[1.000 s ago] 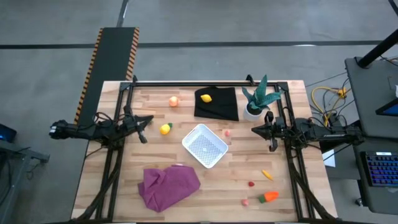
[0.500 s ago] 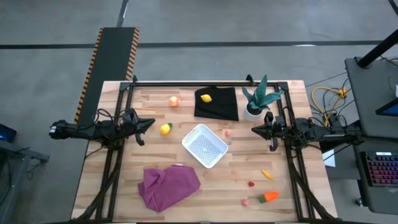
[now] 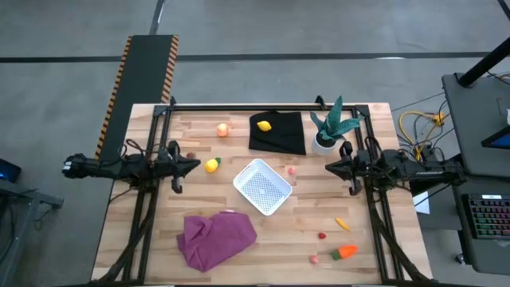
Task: Pick and placing Produce into tupperware
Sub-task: Put the corn into the white bin
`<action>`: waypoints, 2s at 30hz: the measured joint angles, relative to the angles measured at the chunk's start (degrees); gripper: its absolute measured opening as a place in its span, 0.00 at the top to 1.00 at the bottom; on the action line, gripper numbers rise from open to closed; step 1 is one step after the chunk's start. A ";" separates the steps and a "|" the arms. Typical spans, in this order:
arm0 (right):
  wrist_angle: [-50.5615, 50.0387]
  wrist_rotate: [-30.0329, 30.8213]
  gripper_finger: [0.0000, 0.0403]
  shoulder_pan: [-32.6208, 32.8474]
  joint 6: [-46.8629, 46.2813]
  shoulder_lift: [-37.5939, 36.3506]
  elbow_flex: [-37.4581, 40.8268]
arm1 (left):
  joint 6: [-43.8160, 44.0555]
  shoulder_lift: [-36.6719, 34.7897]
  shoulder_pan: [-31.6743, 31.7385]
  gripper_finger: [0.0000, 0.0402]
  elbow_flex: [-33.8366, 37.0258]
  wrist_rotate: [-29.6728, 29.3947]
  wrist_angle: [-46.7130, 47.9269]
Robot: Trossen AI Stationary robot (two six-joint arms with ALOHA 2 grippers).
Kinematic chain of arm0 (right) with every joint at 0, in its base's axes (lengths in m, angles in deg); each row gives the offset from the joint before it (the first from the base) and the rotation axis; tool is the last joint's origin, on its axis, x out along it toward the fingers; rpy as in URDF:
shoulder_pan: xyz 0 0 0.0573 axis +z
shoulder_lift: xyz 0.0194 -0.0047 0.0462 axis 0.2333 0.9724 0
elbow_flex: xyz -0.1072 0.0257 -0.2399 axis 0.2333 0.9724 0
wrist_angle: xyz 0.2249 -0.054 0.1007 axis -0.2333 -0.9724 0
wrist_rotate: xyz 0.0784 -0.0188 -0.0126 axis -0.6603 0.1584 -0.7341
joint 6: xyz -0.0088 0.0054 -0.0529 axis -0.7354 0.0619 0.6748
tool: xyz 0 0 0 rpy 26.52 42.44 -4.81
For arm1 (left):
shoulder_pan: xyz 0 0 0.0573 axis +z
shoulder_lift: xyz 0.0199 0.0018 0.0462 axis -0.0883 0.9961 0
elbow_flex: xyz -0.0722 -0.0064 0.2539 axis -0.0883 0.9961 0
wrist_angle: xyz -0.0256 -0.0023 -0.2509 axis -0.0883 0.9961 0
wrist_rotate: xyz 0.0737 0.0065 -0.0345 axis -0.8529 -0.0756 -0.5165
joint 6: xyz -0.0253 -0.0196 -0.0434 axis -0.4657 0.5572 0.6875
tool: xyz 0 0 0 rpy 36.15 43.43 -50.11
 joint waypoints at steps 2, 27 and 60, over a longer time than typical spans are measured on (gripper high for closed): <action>-3.55 -0.47 0.87 0.66 1.27 0.01 -1.98 | 0.14 0.62 0.00 0.95 0.00 -0.65 -1.31; -64.29 6.21 0.58 8.14 -23.75 36.33 -47.52 | 1.92 8.51 0.00 0.65 0.02 -1.04 -11.33; -64.57 14.20 0.58 54.95 -85.41 77.36 -49.04 | 1.83 12.75 0.00 0.65 0.02 -0.85 -11.71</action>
